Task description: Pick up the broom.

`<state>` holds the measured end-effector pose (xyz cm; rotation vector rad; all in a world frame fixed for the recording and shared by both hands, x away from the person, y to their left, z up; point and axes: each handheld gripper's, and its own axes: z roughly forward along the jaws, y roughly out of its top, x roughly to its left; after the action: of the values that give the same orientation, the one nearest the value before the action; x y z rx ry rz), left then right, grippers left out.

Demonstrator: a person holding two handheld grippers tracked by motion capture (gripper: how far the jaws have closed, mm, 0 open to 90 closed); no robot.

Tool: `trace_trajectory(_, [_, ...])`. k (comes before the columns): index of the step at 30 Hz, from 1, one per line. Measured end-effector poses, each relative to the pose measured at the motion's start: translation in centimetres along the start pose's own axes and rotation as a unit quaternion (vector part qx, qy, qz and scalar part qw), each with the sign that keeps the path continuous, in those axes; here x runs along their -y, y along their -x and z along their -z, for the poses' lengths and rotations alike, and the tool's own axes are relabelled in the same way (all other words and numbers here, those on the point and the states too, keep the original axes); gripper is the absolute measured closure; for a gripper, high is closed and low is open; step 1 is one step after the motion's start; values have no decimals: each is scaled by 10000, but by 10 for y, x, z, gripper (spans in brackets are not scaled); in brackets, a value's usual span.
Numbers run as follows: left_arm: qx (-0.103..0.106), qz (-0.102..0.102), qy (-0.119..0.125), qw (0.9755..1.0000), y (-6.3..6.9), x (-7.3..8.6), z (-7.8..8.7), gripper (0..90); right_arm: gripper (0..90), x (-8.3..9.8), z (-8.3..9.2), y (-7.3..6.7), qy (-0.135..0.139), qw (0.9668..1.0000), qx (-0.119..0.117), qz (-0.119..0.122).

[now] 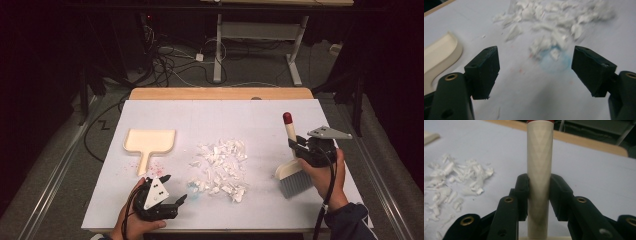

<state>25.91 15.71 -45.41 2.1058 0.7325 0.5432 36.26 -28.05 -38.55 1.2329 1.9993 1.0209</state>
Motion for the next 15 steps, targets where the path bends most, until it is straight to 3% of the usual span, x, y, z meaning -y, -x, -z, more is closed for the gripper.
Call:
trace_trajectory(5, [520, -31, 412, 9978, 17, -32, -11, 221, 707, -10, 25, -17, 431, 9987, -92, 245])
trace_trajectory(9, [927, -93, 681, 9933, 35, -63, -26, 222, 707, -16, 38, -31, 664, 9970, -192, 343])
trace_trajectory(11, [1164, -69, 776, 9902, 47, -79, -35, 226, 707, -19, 42, -38, 649, 9967, -273, 415])
trace_trajectory(12, [1164, -69, 776, 9902, 47, -79, -35, 230, 707, -19, 42, -38, 649, 9967, -273, 415])
trace_trajectory(13, [1379, 0, 797, 9872, 60, -93, -46, 234, 707, -21, 45, -45, 671, 9958, -383, 492])
trace_trajectory(15, [1405, -38, 814, 9867, 73, -106, -58, 240, 707, -22, 48, -52, 741, 9947, -459, 537])
